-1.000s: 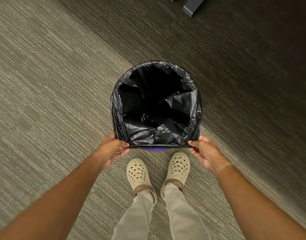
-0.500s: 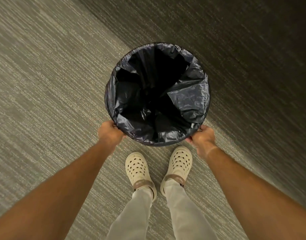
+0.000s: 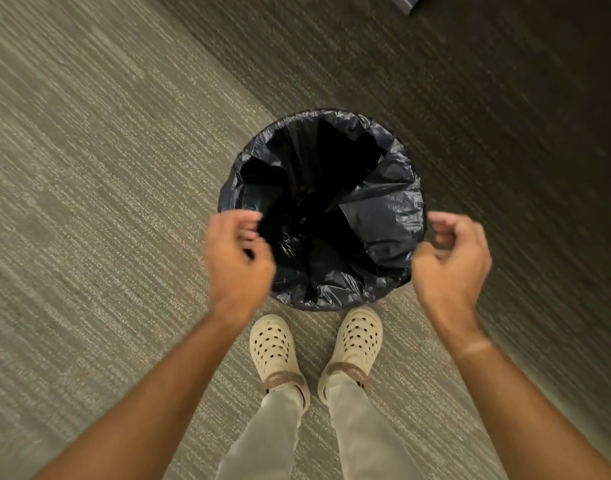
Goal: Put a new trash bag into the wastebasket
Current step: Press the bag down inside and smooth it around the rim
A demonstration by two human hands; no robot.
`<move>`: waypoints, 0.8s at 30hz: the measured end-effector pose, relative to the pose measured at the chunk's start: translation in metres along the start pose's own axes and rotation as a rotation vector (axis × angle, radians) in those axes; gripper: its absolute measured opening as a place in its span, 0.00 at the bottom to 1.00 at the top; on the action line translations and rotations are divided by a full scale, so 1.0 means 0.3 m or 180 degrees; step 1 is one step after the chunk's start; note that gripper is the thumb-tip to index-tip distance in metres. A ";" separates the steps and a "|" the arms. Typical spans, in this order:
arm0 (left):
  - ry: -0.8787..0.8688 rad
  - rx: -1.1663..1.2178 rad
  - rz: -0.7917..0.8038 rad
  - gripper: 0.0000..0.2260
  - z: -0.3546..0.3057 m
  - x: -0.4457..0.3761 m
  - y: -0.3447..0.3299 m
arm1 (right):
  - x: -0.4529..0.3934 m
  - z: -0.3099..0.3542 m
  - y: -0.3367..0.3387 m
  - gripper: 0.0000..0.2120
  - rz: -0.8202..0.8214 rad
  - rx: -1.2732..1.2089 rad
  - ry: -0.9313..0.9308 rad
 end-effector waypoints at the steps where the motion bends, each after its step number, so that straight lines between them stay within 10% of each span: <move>1: -0.0213 0.0114 0.0266 0.19 -0.034 0.007 -0.038 | -0.004 0.055 -0.018 0.21 0.0101 -0.0033 0.0424; 11: -0.1025 -0.2628 0.2842 0.28 0.162 -0.123 -0.440 | -0.043 0.074 -0.556 0.19 0.3449 0.2545 0.3115; 18: -0.2097 -0.4034 0.3470 0.31 0.321 -0.130 -0.557 | -0.040 -0.095 -0.744 0.31 0.3845 0.3435 0.3702; 24: -0.1506 -0.4457 0.3527 0.33 0.377 -0.154 -0.538 | -0.078 -0.228 -0.736 0.40 0.3724 0.4336 0.3384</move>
Point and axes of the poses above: each hand's wrist, its own x-axis away from the middle knuckle, its own y-axis out of the back of the hand, z = x × y, the point moved 1 cm from there along -x, towards the middle knuckle, and after that the axes turned 13 degrees about -z, right-handed, at the moved point
